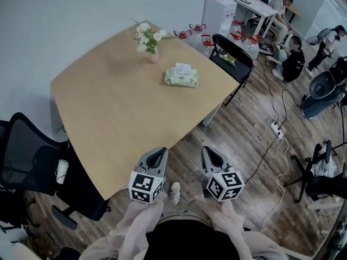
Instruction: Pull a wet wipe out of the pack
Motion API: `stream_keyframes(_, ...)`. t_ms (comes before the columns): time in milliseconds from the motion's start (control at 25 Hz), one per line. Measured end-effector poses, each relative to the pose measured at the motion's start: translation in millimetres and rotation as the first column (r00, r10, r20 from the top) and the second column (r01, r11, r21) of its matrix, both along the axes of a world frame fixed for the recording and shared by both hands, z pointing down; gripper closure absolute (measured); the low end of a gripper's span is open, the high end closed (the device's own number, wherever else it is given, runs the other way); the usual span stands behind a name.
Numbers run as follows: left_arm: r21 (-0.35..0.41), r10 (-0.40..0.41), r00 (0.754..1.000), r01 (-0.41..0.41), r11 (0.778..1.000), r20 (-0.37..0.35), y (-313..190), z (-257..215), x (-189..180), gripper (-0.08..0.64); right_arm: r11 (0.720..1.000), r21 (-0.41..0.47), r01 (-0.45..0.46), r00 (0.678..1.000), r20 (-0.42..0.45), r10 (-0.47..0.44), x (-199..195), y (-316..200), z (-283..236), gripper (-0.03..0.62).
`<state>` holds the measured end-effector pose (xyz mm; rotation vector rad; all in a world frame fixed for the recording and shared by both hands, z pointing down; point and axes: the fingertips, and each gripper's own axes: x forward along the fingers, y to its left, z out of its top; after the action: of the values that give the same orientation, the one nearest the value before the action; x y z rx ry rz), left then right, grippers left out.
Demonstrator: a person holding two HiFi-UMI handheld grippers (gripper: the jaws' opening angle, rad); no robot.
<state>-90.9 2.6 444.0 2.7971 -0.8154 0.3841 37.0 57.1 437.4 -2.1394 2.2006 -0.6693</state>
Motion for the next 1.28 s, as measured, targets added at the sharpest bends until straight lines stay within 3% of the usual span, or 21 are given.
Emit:
stream_keyframes(760, -0.011, 0.019, 1.000, -0.019, 1.000, 0.016, -32.5, 10.8, 22.2, 0.549, 1.000, -0.014, 0.009, 0.999, 0.033, -0.008, 14.1, -36.1, 12.2, 0.580)
stream_keyframes(1280, -0.003, 0.002, 1.000, -0.002, 1.000, 0.021, -82.3, 7.9, 72.6, 0.549, 0.999, -0.012, 0.048, 0.998, 0.031, -0.047, 61.9, -94.3, 8.8, 0.580)
